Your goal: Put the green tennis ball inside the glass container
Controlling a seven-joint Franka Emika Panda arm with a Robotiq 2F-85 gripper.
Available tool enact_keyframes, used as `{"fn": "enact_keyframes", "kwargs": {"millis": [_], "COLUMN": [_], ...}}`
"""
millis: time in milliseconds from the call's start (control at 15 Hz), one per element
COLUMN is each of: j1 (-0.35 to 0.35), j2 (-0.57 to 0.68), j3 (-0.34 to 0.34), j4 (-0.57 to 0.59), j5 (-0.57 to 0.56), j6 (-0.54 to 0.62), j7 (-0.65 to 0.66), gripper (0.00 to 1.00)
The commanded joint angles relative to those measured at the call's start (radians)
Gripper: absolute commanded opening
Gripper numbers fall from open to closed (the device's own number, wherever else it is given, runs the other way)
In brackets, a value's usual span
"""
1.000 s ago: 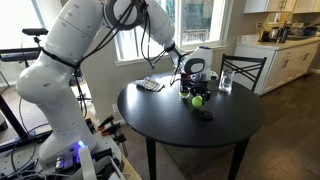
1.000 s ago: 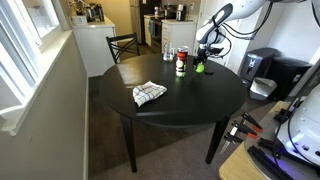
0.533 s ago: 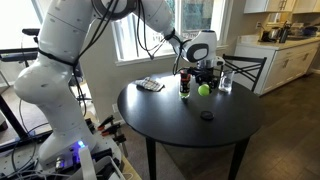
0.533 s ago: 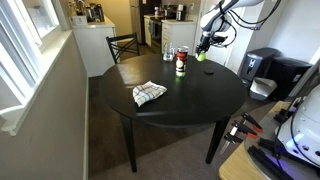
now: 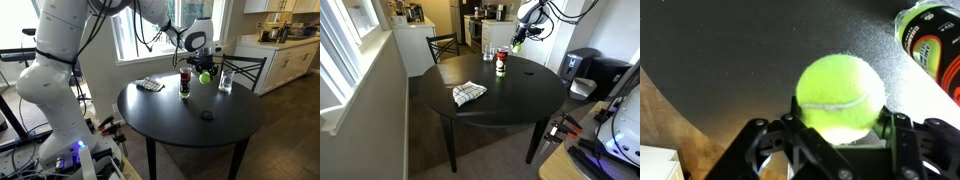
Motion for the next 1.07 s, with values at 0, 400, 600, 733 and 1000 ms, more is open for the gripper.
{"fn": "enact_keyframes", "kwargs": {"millis": [0, 400, 600, 733, 1000], "j1": [0.026, 0.063, 0.071, 0.071, 0.059], "j2": [-0.03, -0.085, -0.115, -0.132, -0.161], "j3": [0.006, 0.045, 0.081, 0.108, 0.15], "j4": [0.014, 0.018, -0.004, -0.028, -0.092], "j5": [0.005, 0.014, 0.036, 0.051, 0.108], "j6": [0.031, 0.078, 0.076, 0.078, 0.071], "j7": [-0.011, -0.034, -0.06, -0.088, -0.169], "gripper": [0.41, 0.41, 0.41, 0.41, 0.41]}}
